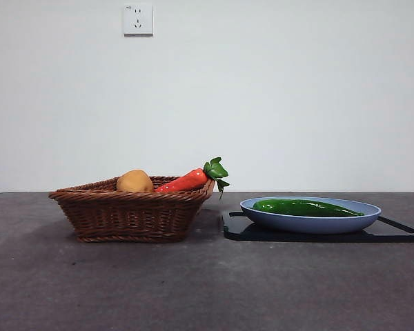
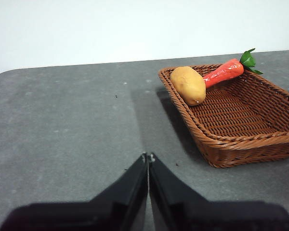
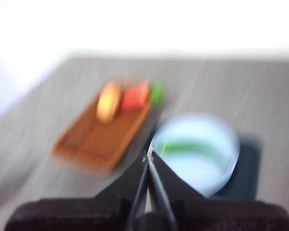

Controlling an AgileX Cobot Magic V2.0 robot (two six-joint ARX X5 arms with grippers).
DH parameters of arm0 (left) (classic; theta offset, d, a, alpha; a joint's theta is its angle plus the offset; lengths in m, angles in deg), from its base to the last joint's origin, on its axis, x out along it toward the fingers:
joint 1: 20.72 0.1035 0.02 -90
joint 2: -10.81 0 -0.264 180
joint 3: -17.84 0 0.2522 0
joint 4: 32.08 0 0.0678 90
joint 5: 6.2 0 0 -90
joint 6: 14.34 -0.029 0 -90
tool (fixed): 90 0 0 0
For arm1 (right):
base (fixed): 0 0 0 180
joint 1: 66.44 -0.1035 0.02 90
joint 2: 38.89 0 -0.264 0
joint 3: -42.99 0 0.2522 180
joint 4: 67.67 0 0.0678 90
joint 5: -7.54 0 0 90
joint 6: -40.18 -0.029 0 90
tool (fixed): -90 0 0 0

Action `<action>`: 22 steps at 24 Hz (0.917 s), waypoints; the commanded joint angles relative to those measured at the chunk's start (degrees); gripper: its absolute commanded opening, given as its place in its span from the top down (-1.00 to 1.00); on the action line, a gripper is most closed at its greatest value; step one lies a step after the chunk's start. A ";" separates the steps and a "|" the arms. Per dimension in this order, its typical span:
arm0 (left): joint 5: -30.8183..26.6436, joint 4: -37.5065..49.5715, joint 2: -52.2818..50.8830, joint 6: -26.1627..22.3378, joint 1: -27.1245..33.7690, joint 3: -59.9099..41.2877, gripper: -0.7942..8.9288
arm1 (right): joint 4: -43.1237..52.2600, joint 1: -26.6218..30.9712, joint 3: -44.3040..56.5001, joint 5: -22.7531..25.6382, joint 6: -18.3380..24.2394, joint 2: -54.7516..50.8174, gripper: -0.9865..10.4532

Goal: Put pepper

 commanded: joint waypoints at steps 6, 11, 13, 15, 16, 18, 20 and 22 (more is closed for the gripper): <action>0.07 0.42 -0.26 0.37 0.20 -0.61 0.82 | 27.45 4.52 32.24 4.96 -1.57 -17.88 0.81; 0.07 0.42 -0.26 0.37 0.20 -0.61 0.82 | 37.46 4.68 45.27 4.98 -2.99 -24.85 0.81; 0.07 0.42 -0.26 0.35 0.20 -0.61 0.82 | 39.95 4.66 49.22 4.96 -3.43 -26.95 0.81; 0.07 0.42 -0.26 0.35 0.20 -0.61 0.82 | 40.19 4.68 51.80 5.03 -3.89 -28.50 0.81; 0.07 0.42 -0.26 0.35 0.20 -0.61 0.82 | 40.19 4.66 52.89 5.03 -4.00 -29.14 0.81; 0.07 0.42 -0.26 0.35 0.20 -0.61 0.82 | 40.09 4.66 54.49 5.01 -3.98 -30.08 0.81; 0.07 0.42 -0.26 0.35 0.20 -0.61 0.82 | 40.11 4.66 55.91 5.01 -4.00 -30.86 0.81; 0.07 0.42 -0.26 0.35 0.20 -0.61 0.82 | 40.11 4.66 57.13 5.01 -4.02 -31.67 0.81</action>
